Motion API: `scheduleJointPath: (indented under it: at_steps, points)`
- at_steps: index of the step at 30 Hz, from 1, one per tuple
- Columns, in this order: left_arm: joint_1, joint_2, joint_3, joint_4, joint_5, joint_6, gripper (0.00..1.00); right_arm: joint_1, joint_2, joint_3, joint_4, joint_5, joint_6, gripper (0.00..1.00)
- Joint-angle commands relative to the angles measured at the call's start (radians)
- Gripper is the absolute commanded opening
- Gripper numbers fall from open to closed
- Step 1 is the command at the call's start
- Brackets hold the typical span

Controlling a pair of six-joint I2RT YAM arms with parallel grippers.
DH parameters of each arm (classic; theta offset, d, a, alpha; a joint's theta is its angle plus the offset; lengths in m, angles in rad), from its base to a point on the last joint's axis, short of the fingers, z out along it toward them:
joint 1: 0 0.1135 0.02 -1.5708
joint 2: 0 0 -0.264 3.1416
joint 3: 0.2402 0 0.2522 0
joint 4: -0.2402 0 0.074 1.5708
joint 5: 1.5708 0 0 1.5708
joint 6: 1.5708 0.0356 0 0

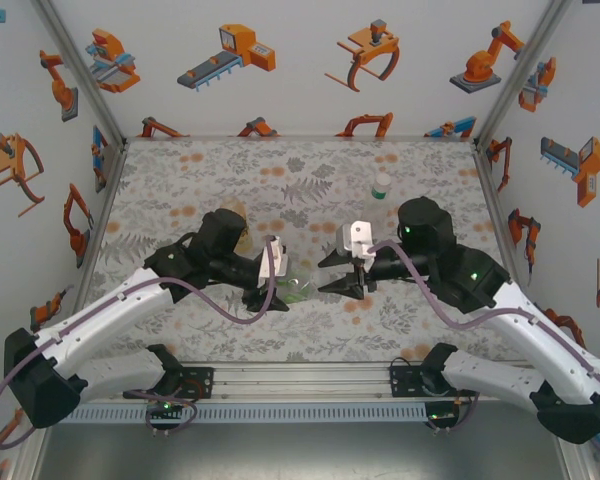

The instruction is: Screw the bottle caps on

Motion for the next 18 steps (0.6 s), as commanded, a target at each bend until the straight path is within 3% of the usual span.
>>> scheduleJointPath:
  at_steps: [1,7,10,15,18]
  points:
    - [-0.003,-0.002,0.037,-0.019,0.043,0.025,0.0,0.007,0.001,0.007,0.027,-0.017,-0.018,0.42]
    - [-0.003,-0.008,0.039,-0.013,0.041,0.027,0.0,0.007,-0.004,-0.008,0.033,-0.011,0.011,0.27]
    - [-0.003,-0.017,0.03,0.013,0.022,0.018,0.0,0.008,-0.009,-0.031,0.088,0.036,0.106,0.18]
    - [-0.003,-0.051,-0.021,0.148,-0.106,-0.027,0.0,0.008,-0.017,-0.113,0.276,0.19,0.431,0.0]
    - [-0.003,-0.069,-0.054,0.25,-0.203,-0.053,0.0,0.008,-0.012,-0.154,0.35,0.38,0.71,0.0]
